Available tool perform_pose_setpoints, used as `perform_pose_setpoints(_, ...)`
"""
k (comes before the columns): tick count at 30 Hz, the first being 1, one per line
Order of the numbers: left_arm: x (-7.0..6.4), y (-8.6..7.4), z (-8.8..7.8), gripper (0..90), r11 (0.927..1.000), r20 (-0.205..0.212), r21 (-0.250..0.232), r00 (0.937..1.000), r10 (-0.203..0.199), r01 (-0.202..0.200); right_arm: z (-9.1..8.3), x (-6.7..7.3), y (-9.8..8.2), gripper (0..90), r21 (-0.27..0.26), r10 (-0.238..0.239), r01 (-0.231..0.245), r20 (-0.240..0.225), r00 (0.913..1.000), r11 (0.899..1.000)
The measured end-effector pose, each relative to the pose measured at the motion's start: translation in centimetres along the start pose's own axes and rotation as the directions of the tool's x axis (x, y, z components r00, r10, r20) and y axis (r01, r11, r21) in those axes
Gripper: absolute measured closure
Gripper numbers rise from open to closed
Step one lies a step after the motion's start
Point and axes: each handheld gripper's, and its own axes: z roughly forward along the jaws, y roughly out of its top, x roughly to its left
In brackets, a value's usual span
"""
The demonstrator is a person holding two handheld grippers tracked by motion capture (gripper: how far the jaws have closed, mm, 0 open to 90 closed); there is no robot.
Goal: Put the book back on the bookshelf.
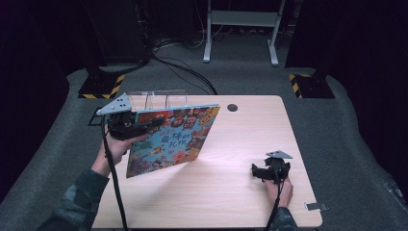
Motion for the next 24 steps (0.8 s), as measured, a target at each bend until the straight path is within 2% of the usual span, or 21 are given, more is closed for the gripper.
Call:
perform_pose_setpoints(7,0.8,0.5,-2.0,80.8,0.9985,-0.047,-0.052,0.9987,-0.021,0.019,0.0,0.0,0.0,5.8,0.000,0.000,0.000,0.000,1.0000,1.000)
perform_pose_setpoints(15,1.4,0.7,-4.0,80.8,0.9957,-0.098,-0.091,0.9948,-0.025,0.016,0.0,0.0,0.0,5.8,0.001,0.000,0.000,0.001,1.0000,1.000)
perform_pose_setpoints(24,2.2,0.6,-5.4,80.7,0.9947,-0.141,-0.100,0.9892,-0.040,0.026,0.0,0.0,0.0,5.9,0.005,-0.005,0.005,0.004,1.0000,1.000)
